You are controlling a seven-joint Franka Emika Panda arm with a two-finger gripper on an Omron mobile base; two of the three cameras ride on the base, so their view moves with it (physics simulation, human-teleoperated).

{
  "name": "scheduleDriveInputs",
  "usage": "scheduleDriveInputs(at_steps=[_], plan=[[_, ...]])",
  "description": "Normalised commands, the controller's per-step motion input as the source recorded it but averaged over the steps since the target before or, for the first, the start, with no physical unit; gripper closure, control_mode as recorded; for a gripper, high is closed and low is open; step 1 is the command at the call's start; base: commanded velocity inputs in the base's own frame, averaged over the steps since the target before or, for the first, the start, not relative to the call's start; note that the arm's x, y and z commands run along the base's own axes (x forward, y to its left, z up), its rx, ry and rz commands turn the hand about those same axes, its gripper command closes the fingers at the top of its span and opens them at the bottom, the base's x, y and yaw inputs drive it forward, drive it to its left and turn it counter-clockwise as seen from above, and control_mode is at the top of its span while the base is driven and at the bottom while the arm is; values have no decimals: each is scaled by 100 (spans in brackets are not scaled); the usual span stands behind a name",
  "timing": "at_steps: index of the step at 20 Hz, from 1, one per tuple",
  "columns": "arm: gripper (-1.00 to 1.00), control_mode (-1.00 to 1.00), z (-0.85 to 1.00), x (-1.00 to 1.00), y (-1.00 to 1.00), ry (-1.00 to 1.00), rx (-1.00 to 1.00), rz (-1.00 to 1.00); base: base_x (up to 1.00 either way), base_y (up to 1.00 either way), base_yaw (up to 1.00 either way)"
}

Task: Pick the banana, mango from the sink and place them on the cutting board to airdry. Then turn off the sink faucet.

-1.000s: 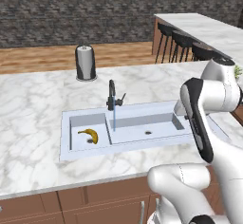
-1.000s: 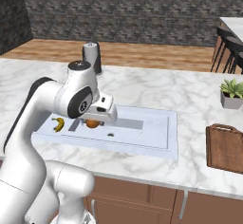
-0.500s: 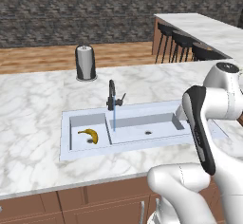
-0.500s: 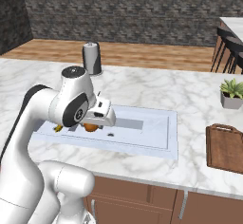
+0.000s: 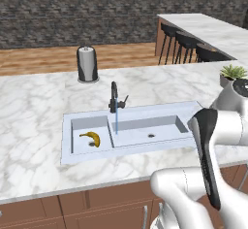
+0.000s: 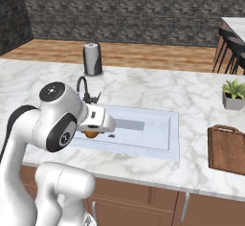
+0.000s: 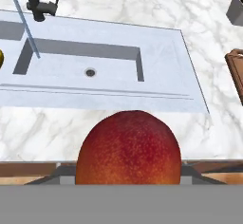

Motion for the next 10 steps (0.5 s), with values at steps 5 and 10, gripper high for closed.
scheduleDriveInputs(at_steps=[5,10], plan=[[100,-100,29,-59,-30,-13,0,-1,0,0,0],[100,-100,53,-47,-28,-4,0,-5,0,0,0]])
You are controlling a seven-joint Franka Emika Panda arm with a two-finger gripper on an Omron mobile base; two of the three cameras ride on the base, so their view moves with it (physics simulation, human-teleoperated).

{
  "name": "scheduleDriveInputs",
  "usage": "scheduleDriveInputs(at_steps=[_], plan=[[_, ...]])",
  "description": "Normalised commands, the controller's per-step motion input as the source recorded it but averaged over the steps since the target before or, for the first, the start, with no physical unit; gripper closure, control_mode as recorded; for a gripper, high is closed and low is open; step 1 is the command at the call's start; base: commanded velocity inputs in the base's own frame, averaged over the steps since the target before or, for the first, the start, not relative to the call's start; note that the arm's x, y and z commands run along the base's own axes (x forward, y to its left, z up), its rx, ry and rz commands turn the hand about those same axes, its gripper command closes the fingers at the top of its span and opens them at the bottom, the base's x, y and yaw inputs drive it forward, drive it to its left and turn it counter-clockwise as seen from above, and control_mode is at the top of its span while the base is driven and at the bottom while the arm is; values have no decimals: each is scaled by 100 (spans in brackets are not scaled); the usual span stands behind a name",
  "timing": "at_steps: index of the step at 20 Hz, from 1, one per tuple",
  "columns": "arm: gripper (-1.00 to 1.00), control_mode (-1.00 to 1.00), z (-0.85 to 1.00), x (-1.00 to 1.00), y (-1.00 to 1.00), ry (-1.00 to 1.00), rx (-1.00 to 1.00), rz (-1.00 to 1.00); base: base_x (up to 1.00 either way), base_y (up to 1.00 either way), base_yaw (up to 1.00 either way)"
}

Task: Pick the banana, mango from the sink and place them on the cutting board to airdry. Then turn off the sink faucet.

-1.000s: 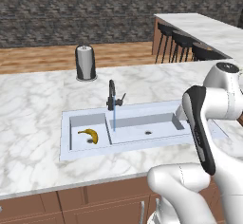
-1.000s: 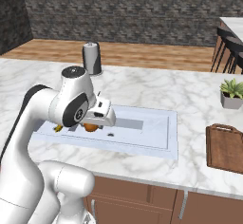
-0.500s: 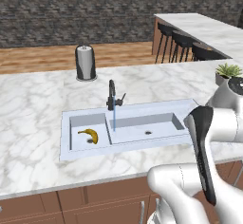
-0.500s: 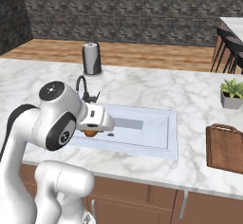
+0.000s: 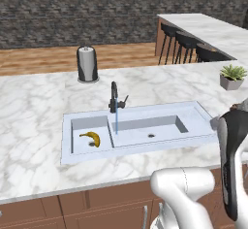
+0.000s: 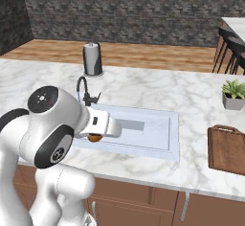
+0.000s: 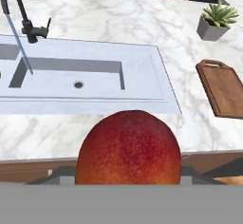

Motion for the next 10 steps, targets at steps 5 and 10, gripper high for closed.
scheduleDriveInputs(at_steps=[5,10], plan=[[100,-100,7,-8,-33,-2,-1,-16,0,0,0],[100,-100,-16,-8,-51,-1,1,-19,0,0,0]])
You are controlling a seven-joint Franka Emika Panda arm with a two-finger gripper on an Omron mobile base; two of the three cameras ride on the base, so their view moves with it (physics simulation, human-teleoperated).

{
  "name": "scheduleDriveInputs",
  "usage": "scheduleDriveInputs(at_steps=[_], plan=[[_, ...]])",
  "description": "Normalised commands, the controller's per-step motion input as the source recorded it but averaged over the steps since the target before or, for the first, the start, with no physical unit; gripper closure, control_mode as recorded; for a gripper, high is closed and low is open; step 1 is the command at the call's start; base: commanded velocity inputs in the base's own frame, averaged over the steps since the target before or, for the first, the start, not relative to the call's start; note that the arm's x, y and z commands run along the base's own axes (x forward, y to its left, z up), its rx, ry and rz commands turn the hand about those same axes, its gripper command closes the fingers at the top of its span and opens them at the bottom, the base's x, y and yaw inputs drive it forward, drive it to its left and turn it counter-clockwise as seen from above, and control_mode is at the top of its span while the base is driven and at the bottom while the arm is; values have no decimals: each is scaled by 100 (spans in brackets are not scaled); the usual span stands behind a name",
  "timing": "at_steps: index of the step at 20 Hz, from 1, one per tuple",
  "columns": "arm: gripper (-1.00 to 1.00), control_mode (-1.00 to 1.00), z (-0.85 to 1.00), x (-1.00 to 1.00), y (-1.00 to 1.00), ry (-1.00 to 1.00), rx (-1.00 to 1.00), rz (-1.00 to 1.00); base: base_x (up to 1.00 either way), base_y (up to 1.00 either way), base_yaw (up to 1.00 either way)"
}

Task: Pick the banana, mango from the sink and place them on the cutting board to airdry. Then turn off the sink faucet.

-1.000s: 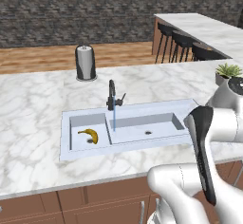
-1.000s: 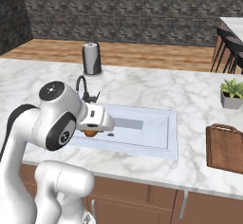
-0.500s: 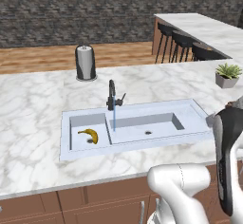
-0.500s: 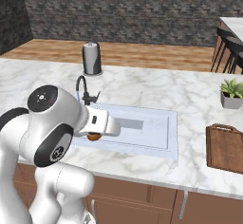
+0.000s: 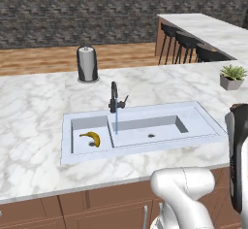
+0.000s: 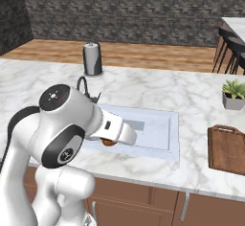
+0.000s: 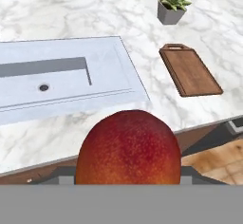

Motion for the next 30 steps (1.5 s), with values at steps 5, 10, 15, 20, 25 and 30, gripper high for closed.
scheduleDriveInputs(at_steps=[5,10,15,20,25,30], plan=[[100,-100,-2,-31,-54,-6,1,-20,0,0,0],[100,-100,-1,-20,-44,-19,0,-8,0,0,0],[100,-100,0,-1,-34,-11,-1,-8,0,0,0],[100,-100,2,0,-34,-9,-2,-10,0,0,0],[100,-100,11,5,-17,-1,-1,-11,0,0,0],[100,-100,7,3,-33,2,0,-7,0,0,0]])
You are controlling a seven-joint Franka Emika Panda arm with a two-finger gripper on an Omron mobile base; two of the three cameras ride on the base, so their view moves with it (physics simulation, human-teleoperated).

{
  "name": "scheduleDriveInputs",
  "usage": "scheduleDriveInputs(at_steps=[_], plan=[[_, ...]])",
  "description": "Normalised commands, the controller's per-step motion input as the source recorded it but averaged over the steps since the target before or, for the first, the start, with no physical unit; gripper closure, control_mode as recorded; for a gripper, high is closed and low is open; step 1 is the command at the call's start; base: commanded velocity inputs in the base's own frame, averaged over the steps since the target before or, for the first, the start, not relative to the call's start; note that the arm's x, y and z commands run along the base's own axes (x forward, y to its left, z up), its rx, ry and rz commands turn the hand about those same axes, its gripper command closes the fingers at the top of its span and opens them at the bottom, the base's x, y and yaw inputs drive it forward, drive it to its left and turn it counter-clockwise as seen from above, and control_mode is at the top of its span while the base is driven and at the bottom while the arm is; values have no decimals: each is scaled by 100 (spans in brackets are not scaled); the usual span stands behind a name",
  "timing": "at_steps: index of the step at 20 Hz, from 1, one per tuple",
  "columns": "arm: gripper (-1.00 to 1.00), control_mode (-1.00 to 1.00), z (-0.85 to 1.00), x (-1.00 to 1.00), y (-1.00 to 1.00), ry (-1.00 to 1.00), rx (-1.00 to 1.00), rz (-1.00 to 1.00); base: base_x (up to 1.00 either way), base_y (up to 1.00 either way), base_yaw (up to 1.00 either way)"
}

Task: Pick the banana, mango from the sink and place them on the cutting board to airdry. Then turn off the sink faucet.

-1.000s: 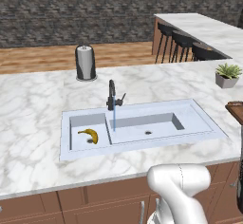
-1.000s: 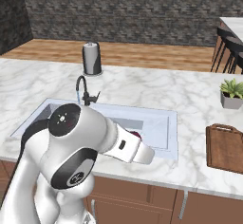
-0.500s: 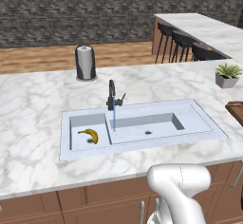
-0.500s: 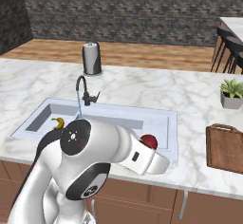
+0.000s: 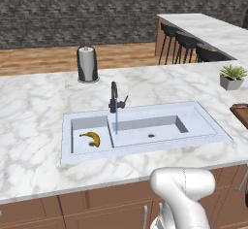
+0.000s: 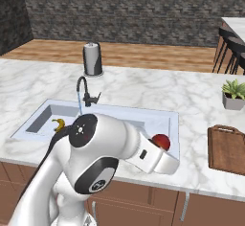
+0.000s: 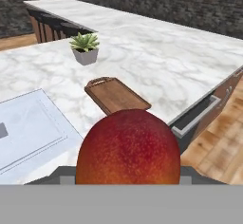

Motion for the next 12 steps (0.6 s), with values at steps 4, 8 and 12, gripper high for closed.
scheduleDriveInputs(at_steps=[4,8,12], plan=[[100,-100,0,0,-43,0,3,0,0,0,0],[100,-100,0,0,-36,1,6,0,0,0,0],[100,-100,0,2,-30,1,9,2,0,0,0]])
